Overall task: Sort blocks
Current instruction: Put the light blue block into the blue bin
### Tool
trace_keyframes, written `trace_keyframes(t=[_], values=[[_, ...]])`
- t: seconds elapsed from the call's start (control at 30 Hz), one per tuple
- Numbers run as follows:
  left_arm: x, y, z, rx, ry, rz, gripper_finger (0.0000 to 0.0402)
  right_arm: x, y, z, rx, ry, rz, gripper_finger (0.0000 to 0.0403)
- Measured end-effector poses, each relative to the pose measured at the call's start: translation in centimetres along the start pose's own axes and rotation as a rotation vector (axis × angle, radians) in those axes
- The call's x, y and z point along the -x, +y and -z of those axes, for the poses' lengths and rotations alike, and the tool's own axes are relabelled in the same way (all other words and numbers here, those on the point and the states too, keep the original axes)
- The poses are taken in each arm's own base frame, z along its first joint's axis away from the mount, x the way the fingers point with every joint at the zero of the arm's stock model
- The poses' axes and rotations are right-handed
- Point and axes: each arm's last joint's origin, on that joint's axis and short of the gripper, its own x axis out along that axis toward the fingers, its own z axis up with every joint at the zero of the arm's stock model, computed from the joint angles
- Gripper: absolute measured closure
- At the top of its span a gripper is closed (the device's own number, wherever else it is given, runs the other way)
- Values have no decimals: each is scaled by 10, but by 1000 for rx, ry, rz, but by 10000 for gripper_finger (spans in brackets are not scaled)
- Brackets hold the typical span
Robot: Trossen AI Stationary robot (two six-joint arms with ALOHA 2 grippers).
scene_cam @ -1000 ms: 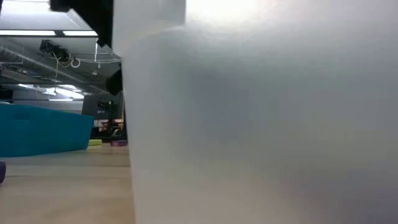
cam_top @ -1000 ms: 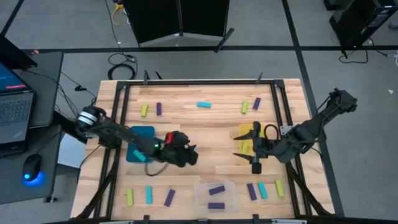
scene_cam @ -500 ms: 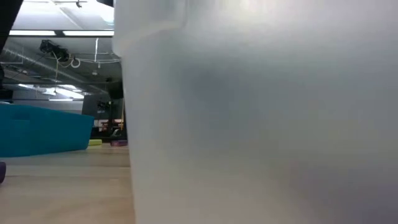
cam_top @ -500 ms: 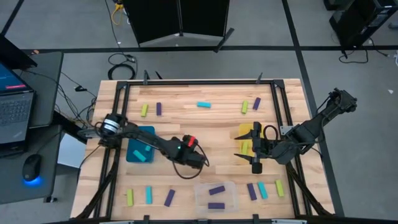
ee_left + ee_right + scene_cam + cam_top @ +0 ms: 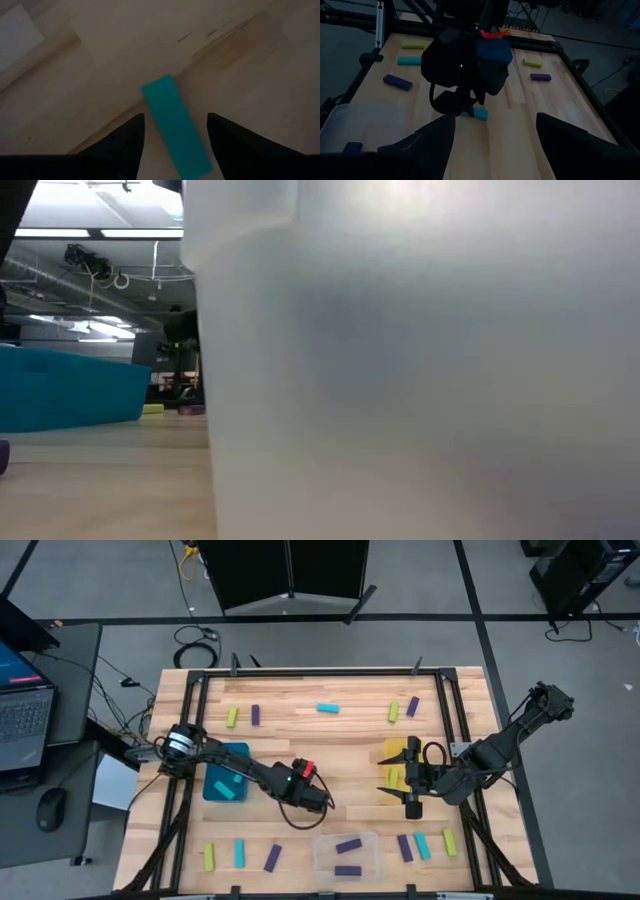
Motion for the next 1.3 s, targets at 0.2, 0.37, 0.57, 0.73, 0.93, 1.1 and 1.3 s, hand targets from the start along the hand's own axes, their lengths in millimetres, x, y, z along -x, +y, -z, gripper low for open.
trace_keyframes(t=[0.2, 0.37, 0.57, 0.73, 0.93, 1.1, 1.3], values=[[-1, 1, 1, -2, 2, -3, 105, 0, 0, 0, 2, 2, 0, 114], [-6, 0, 4, -17, 46, -3, 57, 0, 0, 0, 2, 3, 0, 115], [-21, -7, 10, -49, 87, 20, 53, 0, 0, 0, 1, 2, -1, 116], [-23, -8, 11, -51, 81, 16, 111, 0, 0, 0, -1, 2, -1, 117], [-24, -8, 12, -54, 86, 13, 253, 0, 0, 0, -2, 0, -2, 119], [-24, -7, 12, -101, 83, 8, 300, 0, 0, 0, -5, -4, -3, 121], [-12, 2, 7, -147, 24, -42, 300, 0, 0, -1, -14, -5, -3, 121]])
